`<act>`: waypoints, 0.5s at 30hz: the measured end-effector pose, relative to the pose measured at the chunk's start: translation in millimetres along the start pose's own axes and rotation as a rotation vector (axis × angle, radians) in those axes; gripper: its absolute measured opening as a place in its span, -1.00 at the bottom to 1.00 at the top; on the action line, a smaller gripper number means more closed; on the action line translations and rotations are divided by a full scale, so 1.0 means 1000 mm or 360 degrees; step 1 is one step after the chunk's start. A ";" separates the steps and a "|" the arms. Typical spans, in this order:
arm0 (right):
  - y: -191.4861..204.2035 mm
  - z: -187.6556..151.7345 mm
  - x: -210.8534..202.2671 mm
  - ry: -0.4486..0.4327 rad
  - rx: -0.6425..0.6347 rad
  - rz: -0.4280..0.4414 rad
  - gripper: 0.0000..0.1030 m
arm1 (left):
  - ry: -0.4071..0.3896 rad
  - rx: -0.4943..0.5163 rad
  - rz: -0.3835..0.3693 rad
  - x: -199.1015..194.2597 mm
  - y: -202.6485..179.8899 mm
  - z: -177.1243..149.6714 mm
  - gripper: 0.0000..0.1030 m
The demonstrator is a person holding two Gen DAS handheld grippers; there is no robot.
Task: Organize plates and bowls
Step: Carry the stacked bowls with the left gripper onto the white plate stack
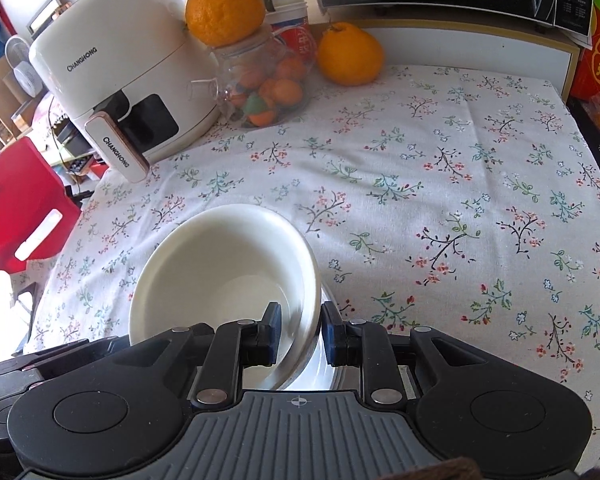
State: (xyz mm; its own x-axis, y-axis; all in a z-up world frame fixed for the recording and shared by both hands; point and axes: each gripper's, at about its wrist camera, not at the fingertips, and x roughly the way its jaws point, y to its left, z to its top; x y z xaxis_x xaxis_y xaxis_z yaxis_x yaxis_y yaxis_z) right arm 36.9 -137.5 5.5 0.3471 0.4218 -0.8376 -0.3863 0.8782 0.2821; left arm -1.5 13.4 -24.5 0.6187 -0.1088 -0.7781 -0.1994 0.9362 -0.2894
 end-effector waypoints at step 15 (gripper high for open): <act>0.025 -0.004 0.021 0.0133 -0.0063 0.0044 -0.55 | 0.0089 -0.0102 0.0055 0.002 0.030 -0.006 -0.54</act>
State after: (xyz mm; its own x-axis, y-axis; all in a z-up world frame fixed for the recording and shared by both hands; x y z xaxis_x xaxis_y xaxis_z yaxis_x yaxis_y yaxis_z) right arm 31.6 -107.8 -7.3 0.2641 0.4238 -0.8664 -0.4287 0.8563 0.2881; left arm -10.8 39.5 -37.7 0.5676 -0.0968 -0.8176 -0.2693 0.9166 -0.2955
